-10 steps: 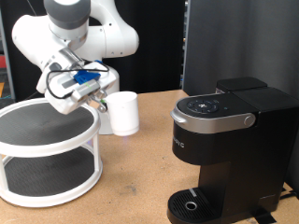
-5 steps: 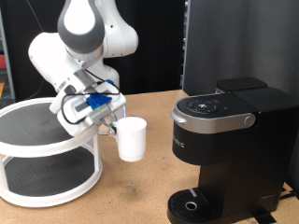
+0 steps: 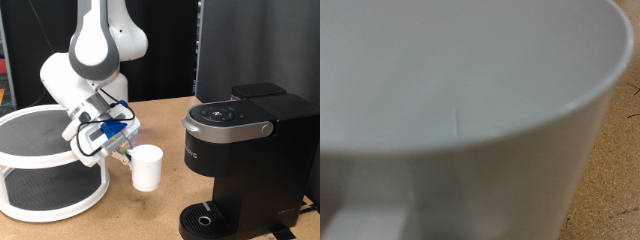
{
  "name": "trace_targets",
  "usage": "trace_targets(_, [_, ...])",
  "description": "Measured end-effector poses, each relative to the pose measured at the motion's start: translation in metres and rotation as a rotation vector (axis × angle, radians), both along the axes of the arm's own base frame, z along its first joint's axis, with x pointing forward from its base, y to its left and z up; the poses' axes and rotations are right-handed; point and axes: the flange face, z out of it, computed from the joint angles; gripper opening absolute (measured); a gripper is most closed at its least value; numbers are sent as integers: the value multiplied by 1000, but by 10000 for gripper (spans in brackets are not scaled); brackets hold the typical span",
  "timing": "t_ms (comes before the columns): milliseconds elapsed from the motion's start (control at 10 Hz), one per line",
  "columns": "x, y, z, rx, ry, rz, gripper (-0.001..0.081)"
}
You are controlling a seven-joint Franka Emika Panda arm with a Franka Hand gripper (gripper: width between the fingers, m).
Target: Make a cup of coffee with the keurig machine
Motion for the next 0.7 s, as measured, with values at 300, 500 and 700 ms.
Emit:
trace_targets(300, [11, 8, -6, 14, 7, -14, 76])
trace_targets(500, [18, 14, -9, 15, 3, -17, 76])
trace_targets(700, [23, 24, -15, 14, -6, -14, 76])
